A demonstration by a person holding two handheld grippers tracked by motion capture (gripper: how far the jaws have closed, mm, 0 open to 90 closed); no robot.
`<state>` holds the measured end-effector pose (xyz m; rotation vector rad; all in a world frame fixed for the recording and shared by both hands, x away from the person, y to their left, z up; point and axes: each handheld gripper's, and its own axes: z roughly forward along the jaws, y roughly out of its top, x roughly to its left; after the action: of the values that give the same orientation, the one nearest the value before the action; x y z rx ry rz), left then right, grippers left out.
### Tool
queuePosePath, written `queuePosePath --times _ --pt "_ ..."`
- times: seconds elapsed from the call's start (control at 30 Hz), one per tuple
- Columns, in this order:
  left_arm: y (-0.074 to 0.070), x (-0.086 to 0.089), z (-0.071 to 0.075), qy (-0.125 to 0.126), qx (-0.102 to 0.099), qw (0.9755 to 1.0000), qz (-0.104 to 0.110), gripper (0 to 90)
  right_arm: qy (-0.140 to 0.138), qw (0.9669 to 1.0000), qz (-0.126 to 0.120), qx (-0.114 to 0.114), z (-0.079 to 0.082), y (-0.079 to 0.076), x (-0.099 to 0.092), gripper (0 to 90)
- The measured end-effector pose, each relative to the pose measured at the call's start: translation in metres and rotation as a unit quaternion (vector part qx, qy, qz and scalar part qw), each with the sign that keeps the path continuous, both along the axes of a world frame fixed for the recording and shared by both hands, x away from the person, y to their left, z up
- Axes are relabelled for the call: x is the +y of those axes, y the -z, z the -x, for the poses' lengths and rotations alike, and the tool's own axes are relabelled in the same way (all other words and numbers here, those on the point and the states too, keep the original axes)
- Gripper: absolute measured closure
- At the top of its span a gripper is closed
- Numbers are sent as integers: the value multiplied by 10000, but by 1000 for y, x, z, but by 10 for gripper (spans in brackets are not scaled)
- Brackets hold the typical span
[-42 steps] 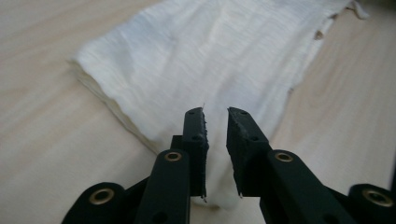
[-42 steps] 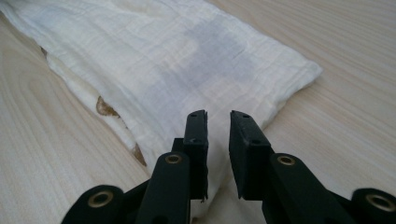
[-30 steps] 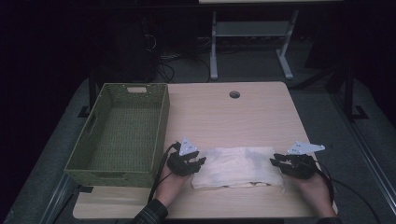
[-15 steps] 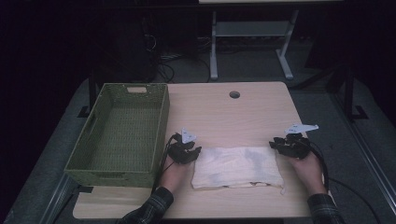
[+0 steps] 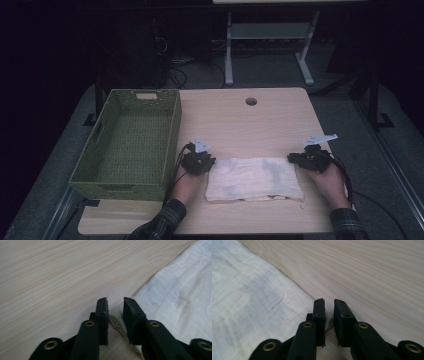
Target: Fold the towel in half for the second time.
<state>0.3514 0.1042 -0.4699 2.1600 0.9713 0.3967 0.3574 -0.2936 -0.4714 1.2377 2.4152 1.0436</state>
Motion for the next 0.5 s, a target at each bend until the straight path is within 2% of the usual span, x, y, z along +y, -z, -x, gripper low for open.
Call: queuePosePath --times 0.03,0.07,0.1,0.2,0.27,0.33,0.4,0.43,0.5 --pt "0 0 0 0 0 10000 0 793 0 10000 0 0 0 0 0 811" --pt "0 -1 0 58 5 10000 -1 793 -1 10000 -22 21 0 0 0 829" --pt "0 -2 1 117 -11 9999 -21 844 -25 10000 -19 2 1 0 0 851" --pt "-1 -4 1 126 -8 9999 -90 866 -17 10000 -15 -20 2 0 1 861" --pt "-2 -4 1 129 -1 9999 -109 873 -12 10000 43 -70 3 0 3 868" --pt "-4 -3 0 77 -20 9998 -159 876 -29 9995 256 -168 4 -2 6 874" --pt "-5 -2 0 53 -36 9999 -130 877 1 9993 309 -203 4 -3 6 875" --pt "-9 -1 0 -17 -125 9999 -25 878 77 9993 247 -283 4 -7 4 876" --pt "-13 0 -1 -40 -198 9998 10 878 155 9990 185 -376 4 -12 1 877"
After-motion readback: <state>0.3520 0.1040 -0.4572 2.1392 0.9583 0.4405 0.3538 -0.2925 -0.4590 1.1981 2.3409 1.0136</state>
